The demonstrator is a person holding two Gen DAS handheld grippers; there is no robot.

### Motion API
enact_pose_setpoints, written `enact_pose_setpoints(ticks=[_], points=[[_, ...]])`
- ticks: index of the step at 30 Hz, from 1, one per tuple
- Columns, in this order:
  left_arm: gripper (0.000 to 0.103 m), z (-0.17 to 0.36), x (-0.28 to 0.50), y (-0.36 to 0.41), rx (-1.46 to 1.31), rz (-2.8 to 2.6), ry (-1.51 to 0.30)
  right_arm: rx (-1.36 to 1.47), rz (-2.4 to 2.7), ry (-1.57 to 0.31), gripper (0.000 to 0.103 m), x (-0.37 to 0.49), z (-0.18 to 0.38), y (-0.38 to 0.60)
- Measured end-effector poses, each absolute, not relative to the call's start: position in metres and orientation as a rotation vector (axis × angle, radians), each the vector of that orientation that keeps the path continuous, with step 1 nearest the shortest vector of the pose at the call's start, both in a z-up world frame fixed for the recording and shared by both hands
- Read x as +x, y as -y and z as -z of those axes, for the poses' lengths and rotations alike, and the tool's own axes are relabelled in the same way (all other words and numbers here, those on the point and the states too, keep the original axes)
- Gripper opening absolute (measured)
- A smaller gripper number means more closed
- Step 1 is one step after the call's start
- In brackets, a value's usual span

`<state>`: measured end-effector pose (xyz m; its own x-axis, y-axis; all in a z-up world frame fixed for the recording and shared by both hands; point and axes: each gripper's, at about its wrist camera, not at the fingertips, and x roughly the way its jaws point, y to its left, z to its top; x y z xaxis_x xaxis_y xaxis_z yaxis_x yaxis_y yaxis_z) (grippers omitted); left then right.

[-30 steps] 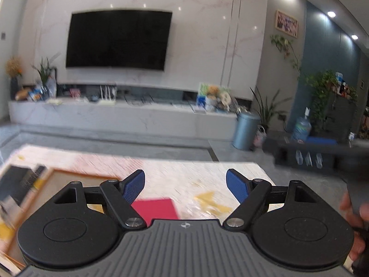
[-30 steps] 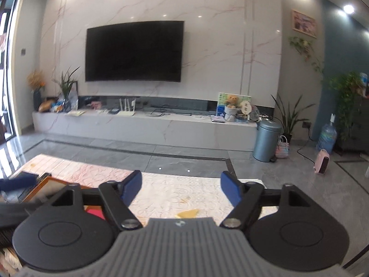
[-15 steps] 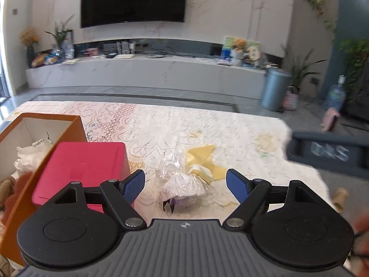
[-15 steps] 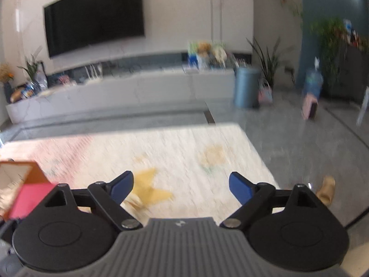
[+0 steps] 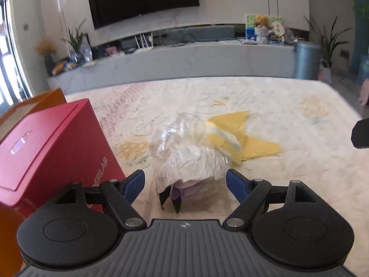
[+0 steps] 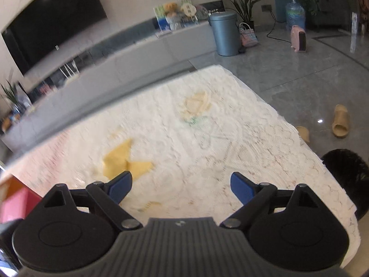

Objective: Organize soft objects
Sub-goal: 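Close the left gripper on the plastic-wrapped purple flower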

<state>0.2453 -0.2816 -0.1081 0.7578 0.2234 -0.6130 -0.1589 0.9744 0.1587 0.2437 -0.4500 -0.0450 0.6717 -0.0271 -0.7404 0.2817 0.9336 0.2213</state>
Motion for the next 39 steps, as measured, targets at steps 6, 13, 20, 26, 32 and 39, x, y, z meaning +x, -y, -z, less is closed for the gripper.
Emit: enact_pose_setpoints(ticks=[6,13,20,26,32,39], points=[[0.094,0.115,0.259,0.276,0.082,-0.226,-0.69,0.44,0.121,-0.872,0.091,0.268,0.073,0.442],[0.061,0.12,0.245,0.262,-0.003,-0.163,-0.677,0.383,0.087,-0.827,0.091,0.282,0.079,0.428],[0.053,0.111,0.23,0.251,-0.086,-0.119,-0.682,0.524,0.031,-0.808,0.088,0.299,0.102,0.438],[0.053,0.109,0.232,0.236,-0.189,-0.08,-0.715,0.499,-0.103,-0.799,0.066,0.313,0.112,0.406],[0.053,0.108,0.232,0.229,-0.256,-0.041,-0.749,0.24,-0.104,-0.702,0.069,0.316,0.105,0.374],[0.054,0.108,0.238,0.222,-0.295,-0.006,-0.782,0.227,-0.16,-0.747,0.081,0.34,0.12,0.373]])
